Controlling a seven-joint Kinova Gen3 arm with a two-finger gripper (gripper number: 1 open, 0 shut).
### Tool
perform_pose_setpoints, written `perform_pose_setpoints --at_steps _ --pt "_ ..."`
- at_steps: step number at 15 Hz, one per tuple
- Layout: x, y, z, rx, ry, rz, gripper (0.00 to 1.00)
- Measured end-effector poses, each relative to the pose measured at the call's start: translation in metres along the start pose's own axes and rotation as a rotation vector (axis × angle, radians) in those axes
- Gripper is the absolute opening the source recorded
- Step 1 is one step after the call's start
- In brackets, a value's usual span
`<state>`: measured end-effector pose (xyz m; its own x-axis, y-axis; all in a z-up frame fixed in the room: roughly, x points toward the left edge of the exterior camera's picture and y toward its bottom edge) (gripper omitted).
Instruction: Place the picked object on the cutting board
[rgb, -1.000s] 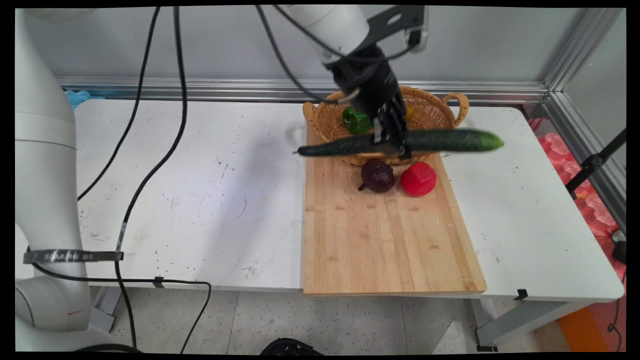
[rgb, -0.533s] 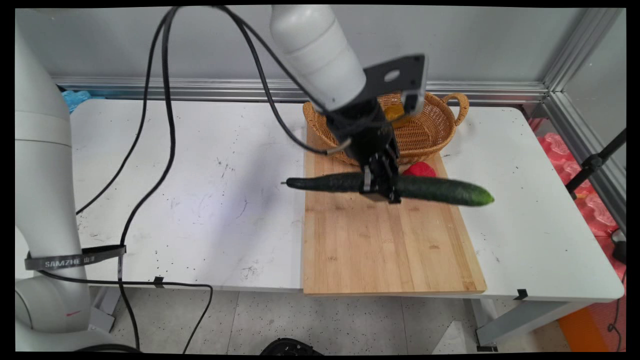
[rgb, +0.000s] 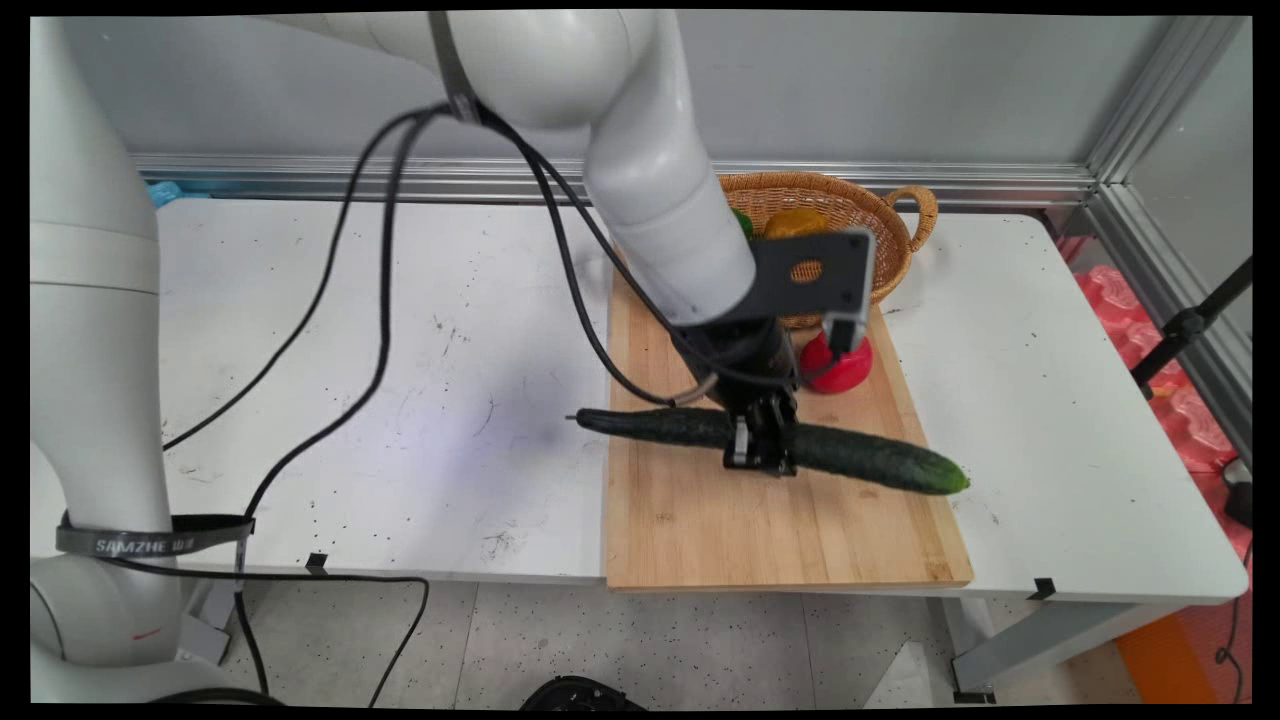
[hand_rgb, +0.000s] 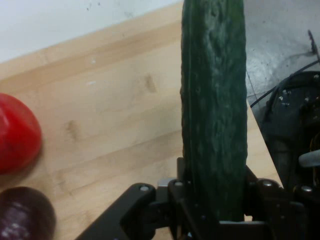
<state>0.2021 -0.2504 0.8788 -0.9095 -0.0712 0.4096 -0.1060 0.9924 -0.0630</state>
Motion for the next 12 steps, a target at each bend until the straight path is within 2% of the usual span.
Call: perform_pose_setpoints --at_steps 6,12 --pt "0.007 0.011 0.046 0.006 -0.06 -0.007 0.0" --pt "0.004 0.018 0.073 0.005 -0.108 -0.001 0.0"
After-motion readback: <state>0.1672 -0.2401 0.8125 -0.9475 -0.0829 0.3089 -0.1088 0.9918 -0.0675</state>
